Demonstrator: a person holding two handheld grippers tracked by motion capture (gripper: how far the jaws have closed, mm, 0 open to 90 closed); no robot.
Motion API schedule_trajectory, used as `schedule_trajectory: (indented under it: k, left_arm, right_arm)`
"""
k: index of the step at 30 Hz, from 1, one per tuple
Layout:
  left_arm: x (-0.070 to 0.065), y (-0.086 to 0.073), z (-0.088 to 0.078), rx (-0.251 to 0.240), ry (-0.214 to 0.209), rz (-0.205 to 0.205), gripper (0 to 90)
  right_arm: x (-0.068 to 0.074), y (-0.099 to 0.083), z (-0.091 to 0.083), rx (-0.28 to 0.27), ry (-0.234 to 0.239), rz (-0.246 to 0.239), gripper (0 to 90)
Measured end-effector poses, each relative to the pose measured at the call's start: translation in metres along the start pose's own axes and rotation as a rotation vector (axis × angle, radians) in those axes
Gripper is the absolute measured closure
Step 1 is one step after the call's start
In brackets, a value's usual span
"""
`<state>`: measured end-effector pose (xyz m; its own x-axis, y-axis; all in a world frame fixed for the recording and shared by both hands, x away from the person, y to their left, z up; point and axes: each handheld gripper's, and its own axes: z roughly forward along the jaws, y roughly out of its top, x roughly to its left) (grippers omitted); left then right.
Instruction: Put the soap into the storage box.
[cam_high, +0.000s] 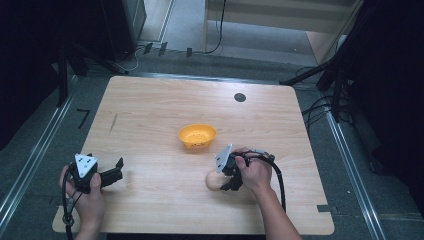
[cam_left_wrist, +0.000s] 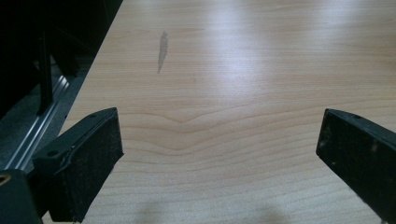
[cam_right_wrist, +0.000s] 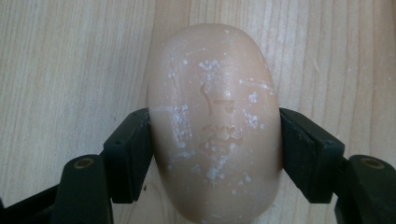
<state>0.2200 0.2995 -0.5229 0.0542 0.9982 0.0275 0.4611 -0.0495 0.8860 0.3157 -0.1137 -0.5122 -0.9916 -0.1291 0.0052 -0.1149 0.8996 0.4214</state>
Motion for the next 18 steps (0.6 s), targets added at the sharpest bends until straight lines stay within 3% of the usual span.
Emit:
schedule_trajectory:
  k: [2, 10, 13, 18]
  left_arm:
    - [0.000, 0.000, 0.000, 0.000, 0.001, 0.000, 0.7]
    - [0.000, 0.000, 0.000, 0.000, 0.003, -0.002, 0.7]
    - [0.000, 0.000, 0.000, -0.001, 0.003, -0.001, 0.7]
    - [0.000, 0.000, 0.000, 0.000, 0.004, -0.002, 0.7]
  right_arm:
    - [0.001, 0.000, -0.001, 0.012, -0.017, 0.003, 32.1]
    - [-0.001, 0.000, -0.005, -0.017, -0.012, 0.030, 32.3]
    - [0.000, 0.000, -0.009, -0.023, -0.039, 0.044, 32.4]
    - [-0.002, 0.000, -0.012, -0.043, -0.037, 0.039, 32.6]
